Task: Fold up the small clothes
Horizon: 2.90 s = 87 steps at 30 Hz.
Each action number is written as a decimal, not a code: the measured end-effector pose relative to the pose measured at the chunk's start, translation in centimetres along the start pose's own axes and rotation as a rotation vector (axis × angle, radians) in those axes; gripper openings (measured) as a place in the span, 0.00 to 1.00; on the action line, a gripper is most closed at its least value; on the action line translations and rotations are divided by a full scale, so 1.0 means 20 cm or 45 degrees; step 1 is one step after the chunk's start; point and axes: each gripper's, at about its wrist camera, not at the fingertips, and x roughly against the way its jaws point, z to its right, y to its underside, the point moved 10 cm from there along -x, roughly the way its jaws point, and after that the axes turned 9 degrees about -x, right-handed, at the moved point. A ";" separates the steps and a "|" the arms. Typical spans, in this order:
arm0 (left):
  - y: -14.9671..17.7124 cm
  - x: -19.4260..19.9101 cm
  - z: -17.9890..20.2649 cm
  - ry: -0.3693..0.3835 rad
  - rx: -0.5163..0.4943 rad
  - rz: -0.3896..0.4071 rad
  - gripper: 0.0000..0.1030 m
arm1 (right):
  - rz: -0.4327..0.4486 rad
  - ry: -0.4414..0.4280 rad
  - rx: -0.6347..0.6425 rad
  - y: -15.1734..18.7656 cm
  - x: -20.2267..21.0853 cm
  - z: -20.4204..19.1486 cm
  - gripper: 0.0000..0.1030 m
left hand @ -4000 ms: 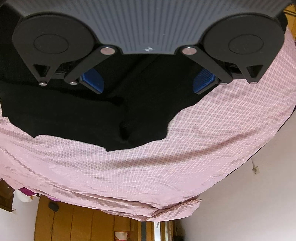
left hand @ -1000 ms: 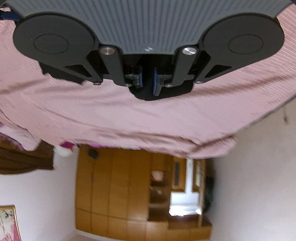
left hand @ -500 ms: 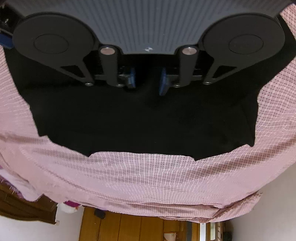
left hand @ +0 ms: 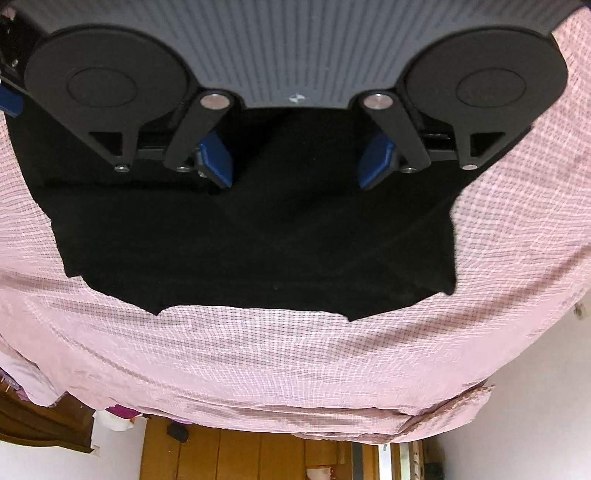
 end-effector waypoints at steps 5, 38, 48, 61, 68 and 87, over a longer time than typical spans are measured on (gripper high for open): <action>0.03 0.10 -0.05 0.001 0.005 0.010 0.78 | 0.011 -0.023 0.031 -0.01 0.02 -0.06 0.77; 0.58 0.44 -0.94 -0.256 0.396 -0.097 0.79 | -0.151 -0.417 0.498 0.16 -0.18 -1.10 0.77; 0.70 0.43 -1.04 -0.284 0.456 -0.125 0.79 | -0.335 -0.505 0.655 0.46 -0.33 -1.34 0.77; 0.69 0.40 -1.00 -0.262 0.452 -0.116 0.79 | -0.318 -0.454 0.542 0.44 -0.45 -1.28 0.13; 0.61 0.40 -0.93 -0.242 0.403 -0.075 0.79 | -0.169 -0.510 0.316 0.12 -0.28 -1.18 0.12; 0.39 0.24 -0.66 -0.183 0.249 -0.037 0.79 | -0.034 -0.265 -0.114 -0.26 -0.20 -0.39 0.11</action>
